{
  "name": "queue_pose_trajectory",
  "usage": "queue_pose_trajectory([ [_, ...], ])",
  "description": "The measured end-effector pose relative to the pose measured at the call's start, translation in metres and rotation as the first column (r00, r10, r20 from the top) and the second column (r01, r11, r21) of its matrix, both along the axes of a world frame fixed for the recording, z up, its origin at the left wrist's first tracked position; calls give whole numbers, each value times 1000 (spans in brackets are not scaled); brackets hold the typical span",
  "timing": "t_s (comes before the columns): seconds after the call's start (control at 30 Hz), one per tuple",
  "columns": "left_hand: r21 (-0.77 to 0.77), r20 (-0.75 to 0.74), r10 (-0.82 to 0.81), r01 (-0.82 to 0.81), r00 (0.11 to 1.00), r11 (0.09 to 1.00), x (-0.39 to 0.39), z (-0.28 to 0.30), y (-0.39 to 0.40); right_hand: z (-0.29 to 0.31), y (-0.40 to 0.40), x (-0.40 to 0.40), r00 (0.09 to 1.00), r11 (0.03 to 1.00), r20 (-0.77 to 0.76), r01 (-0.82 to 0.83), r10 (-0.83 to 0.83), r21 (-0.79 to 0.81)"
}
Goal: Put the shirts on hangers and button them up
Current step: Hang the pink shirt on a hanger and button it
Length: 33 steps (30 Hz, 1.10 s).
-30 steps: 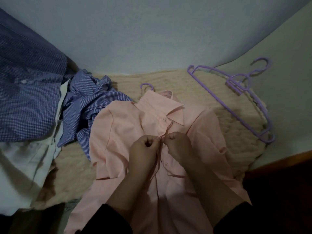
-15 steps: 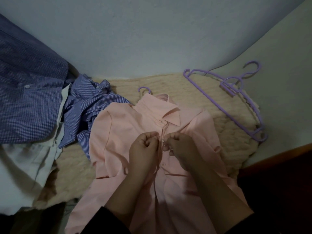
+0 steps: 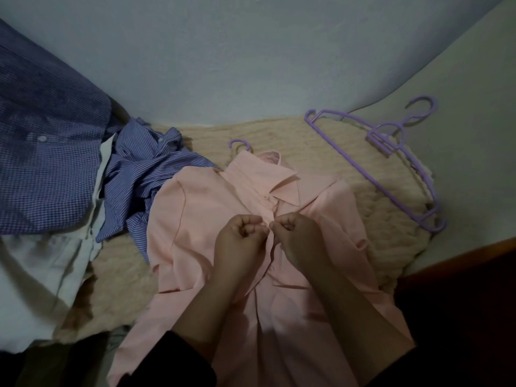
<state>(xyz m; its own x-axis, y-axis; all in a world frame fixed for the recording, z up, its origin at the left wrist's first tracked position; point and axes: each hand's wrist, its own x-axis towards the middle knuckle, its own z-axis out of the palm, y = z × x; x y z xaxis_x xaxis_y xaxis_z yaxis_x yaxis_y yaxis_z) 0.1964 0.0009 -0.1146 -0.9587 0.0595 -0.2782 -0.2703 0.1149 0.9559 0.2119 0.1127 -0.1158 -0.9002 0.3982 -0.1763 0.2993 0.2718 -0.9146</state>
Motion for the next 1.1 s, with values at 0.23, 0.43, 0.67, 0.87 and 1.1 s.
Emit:
queue_pose_trajectory([
  [0.23,348,439,-57,-112,897,931,-15,7,-5,-13,0,1,999,998,-9,-32,32,45],
  [0.43,-160,136,-83,105,987,981,15,-1,-29,-24,2,27,992,998,121,-44,38,47],
  [0.67,-580,-1,-384,312,923,752,47,-19,-43,-37,-22,59,971,967,219,-139,91,214],
  [0.87,-403,-61,-174,136,983,905,57,-15,-38,-31,-30,58,965,982,256,-93,49,163],
  [1.1,-109,3,-77,77,997,991,56,-4,-33,-4,-27,59,973,974,229,48,5,-222],
])
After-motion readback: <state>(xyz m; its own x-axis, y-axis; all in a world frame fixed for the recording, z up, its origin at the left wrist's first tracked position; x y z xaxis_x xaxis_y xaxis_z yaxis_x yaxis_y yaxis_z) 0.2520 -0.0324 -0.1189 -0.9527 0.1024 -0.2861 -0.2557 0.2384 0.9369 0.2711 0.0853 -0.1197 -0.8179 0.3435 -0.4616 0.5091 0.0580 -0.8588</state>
